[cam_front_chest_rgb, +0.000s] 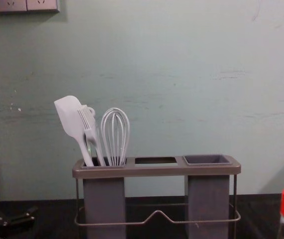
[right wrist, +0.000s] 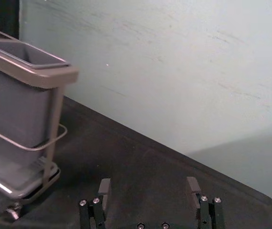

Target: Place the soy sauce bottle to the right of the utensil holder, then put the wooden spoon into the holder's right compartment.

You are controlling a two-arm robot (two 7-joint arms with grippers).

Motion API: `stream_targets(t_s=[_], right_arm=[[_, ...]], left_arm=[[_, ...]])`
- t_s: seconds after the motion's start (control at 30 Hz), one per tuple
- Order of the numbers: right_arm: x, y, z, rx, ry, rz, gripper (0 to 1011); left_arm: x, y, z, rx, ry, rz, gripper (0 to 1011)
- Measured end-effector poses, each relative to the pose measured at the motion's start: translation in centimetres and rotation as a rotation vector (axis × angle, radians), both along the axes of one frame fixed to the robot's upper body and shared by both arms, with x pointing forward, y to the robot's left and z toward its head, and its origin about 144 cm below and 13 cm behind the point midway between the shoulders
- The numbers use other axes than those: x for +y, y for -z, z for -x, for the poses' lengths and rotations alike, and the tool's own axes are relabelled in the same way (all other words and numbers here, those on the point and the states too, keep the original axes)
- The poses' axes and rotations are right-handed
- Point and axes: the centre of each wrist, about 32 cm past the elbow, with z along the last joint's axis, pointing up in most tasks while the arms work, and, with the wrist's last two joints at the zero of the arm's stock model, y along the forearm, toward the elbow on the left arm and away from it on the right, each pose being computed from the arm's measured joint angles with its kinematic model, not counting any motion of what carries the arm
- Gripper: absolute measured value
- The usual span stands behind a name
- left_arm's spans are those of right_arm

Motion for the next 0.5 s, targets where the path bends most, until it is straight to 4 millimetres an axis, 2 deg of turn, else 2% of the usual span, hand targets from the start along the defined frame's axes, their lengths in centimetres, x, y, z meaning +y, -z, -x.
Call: stream_targets(t_s=[0.5], right_arm=[[-1.1,-1.1,7.6,-0.034,-0.057,-0.022,1002]], left_arm=[[0.0,0.0,0.0,0.0,0.0,0.0,1011]])
